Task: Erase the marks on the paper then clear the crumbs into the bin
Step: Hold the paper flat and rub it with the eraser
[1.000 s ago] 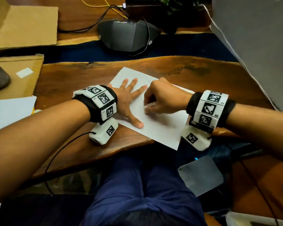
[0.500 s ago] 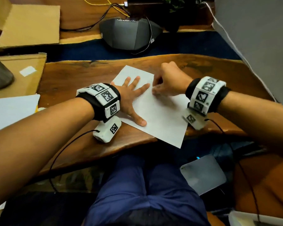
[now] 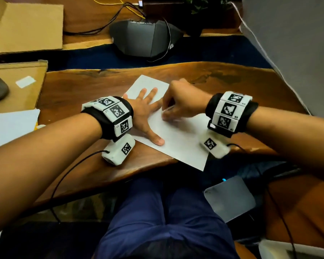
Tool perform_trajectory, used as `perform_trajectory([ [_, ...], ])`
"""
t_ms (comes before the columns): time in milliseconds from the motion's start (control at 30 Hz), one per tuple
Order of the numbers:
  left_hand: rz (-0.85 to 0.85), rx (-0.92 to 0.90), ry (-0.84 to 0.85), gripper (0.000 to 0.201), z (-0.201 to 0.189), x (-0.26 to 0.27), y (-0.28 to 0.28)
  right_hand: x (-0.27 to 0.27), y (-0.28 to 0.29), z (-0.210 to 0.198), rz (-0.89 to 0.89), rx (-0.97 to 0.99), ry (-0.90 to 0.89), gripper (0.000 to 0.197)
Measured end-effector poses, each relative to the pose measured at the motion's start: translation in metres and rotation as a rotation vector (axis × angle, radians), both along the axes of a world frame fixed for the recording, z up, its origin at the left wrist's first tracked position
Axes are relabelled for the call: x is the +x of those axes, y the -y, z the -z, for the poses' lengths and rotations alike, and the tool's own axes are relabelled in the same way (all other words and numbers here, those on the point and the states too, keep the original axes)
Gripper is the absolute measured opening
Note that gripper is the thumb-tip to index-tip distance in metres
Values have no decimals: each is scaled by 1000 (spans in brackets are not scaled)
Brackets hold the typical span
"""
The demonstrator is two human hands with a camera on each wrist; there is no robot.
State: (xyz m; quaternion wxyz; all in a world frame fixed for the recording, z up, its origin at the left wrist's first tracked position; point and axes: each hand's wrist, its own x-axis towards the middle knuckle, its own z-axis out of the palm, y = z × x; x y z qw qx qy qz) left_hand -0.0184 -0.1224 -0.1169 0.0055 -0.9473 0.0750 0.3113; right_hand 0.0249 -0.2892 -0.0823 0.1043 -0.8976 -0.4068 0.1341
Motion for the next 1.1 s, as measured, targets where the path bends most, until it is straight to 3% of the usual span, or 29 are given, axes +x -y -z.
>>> perform_trajectory([
  [100, -12, -6, 32, 149, 1, -1, 0, 23, 4, -3, 120, 60, 82, 8],
  [233, 14, 14, -1, 148, 2, 1, -2, -24, -7, 3, -97, 3, -34, 4],
  [400, -21, -3, 27, 148, 1, -2, 0, 21, 0, -4, 96, 39, 75, 12],
  [533, 7, -5, 1, 149, 1, 1, -1, -25, -9, 5, -110, 9, -30, 4],
  [700, -23, -10, 27, 151, 1, -2, -1, 23, -2, -1, 118, 60, 76, 11],
  [867, -15, -31, 0, 150, 1, 0, -2, -19, -11, 7, -103, 6, -54, 8],
  [1000, -32, -19, 10, 149, -2, -3, 0, 22, -8, 0, 93, 63, 35, 14],
  [1100, -30, -13, 3, 149, -3, -4, 1, -16, -18, 9, -93, 39, 28, 10],
])
